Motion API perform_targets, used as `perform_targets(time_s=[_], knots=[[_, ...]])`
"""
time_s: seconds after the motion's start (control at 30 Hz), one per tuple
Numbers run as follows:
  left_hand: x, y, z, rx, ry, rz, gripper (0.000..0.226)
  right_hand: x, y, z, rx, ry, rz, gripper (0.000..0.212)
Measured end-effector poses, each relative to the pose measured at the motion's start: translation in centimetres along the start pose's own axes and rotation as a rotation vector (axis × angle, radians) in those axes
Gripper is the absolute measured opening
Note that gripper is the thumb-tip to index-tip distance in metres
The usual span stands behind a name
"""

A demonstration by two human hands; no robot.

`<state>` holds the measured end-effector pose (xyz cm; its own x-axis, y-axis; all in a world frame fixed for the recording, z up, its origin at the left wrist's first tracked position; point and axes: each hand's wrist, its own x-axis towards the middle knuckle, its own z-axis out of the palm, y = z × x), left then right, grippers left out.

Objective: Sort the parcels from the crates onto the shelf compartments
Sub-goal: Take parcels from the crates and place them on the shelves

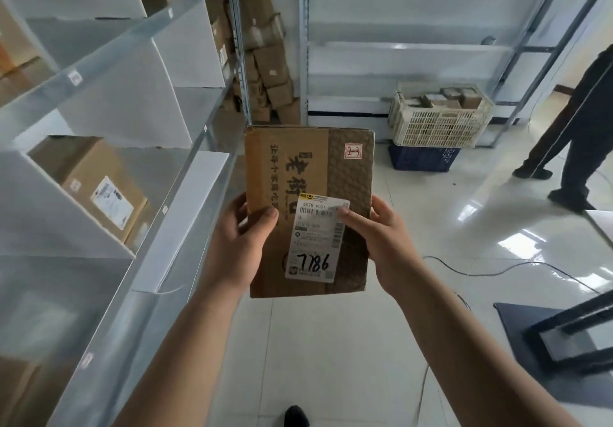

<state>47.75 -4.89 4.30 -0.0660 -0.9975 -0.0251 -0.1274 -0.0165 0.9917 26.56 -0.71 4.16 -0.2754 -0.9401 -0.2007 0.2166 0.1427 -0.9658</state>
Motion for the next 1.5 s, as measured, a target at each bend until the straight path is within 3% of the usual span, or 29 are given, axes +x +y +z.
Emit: perform_targets(time_s=[0.43, 0.7, 0.97, 1.5], knots=[[16.9, 0.4, 4.3, -0.008, 0.063, -0.027, 0.039, 17.7, -2.8, -0.3, 0.003, -0.048, 0.034, 0.032], [27.4, 1.8, 12.3, 0.025, 0.166, -0.052, 0.035, 31.0, -6.4, -4.2, 0.004, -0.112, 0.049, 0.025], [37.1, 2.5, 17.4, 0.003, 0.228, -0.048, 0.038, 43.1, -9.2, -6.8, 0.001, -0.197, 0.05, 0.035], [61.9, -0.1, 16.8, -0.081, 0.314, -0.126, 0.043, 68.2, -10.8, 0.4, -0.135, -0.229, 0.043, 0.04]])
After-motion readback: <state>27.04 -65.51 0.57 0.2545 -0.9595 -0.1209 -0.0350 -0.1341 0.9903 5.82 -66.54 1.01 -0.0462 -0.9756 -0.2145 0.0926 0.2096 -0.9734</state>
